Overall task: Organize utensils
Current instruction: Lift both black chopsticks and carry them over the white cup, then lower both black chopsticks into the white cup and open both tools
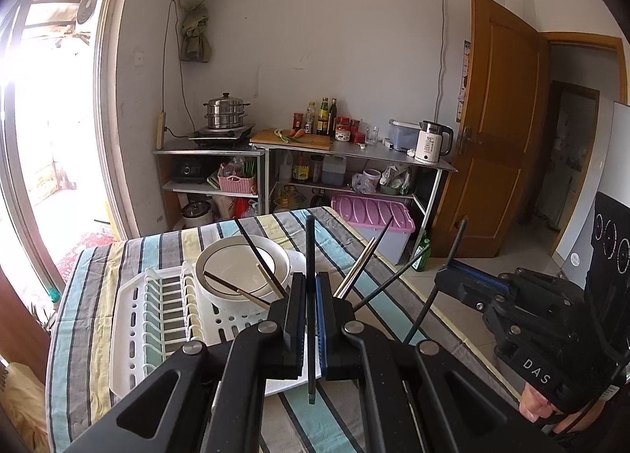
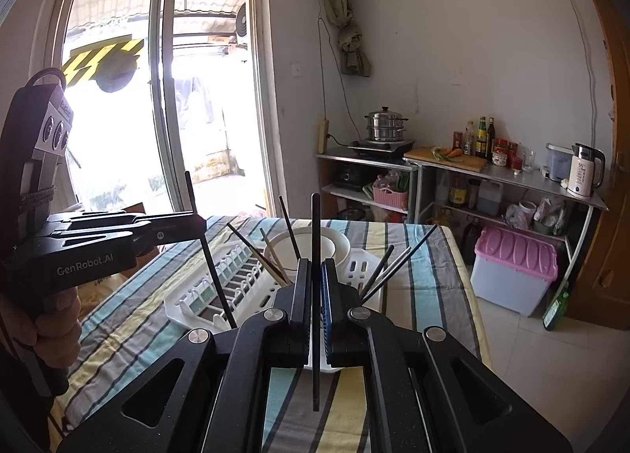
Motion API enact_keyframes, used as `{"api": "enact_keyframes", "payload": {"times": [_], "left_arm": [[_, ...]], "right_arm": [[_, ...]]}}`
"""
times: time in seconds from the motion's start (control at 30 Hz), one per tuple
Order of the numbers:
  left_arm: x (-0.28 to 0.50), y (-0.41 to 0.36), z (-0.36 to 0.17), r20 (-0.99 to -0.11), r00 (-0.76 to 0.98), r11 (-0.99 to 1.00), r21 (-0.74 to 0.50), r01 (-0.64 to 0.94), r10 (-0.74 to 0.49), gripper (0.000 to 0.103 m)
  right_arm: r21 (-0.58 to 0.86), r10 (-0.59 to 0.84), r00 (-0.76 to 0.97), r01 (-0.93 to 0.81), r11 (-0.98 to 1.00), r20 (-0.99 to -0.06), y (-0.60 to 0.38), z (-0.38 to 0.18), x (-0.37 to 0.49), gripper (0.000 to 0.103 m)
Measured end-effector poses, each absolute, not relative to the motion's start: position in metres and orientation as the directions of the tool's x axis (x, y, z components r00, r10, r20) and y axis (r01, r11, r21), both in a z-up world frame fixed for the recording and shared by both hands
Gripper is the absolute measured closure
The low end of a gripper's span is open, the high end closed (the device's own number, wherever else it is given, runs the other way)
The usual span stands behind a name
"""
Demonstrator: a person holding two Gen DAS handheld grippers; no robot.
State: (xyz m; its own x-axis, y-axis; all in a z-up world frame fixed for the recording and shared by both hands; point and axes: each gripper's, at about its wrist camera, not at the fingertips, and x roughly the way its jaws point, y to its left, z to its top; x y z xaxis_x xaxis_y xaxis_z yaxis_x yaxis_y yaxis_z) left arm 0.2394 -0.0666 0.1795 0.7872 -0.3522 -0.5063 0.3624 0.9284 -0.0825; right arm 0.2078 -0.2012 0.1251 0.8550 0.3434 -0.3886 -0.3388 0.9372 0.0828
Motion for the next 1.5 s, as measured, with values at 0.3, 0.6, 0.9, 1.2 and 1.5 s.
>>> {"api": "enact_keyframes", "payload": {"times": [0.3, 0.6, 0.9, 1.2, 1.5], "left_arm": [[0.272, -0.076, 0.201, -0.49, 0.789, 0.923, -0.096, 0.373, -0.37, 0.099], [0.3, -0.081, 0.21, -0.48, 0.791, 0.919, -0.097, 0.382, -0.38, 0.099], [0.323, -0.088, 0.207, -0.475, 0.786, 0.913, -0.108, 0.393, -0.395, 0.099], [0.341, -0.091, 0.182, -0.512, 0.76, 0.91, -0.129, 0.394, -0.401, 0.099], [0.347, -0.092, 0.159, -0.548, 0.737, 0.912, -0.134, 0.388, -0.394, 0.099]], "right_arm": [[0.086, 0.352, 0.865, -0.345, 0.935, -0.359, -0.197, 0.142, 0.237, 0.098], [0.086, 0.351, 0.872, -0.343, 0.935, -0.342, -0.194, 0.15, 0.262, 0.098], [0.093, 0.345, 0.875, -0.333, 0.938, -0.34, -0.196, 0.148, 0.28, 0.098], [0.105, 0.341, 0.865, -0.325, 0.94, -0.369, -0.197, 0.133, 0.292, 0.098], [0.118, 0.347, 0.847, -0.328, 0.937, -0.403, -0.194, 0.116, 0.295, 0.098]]}}
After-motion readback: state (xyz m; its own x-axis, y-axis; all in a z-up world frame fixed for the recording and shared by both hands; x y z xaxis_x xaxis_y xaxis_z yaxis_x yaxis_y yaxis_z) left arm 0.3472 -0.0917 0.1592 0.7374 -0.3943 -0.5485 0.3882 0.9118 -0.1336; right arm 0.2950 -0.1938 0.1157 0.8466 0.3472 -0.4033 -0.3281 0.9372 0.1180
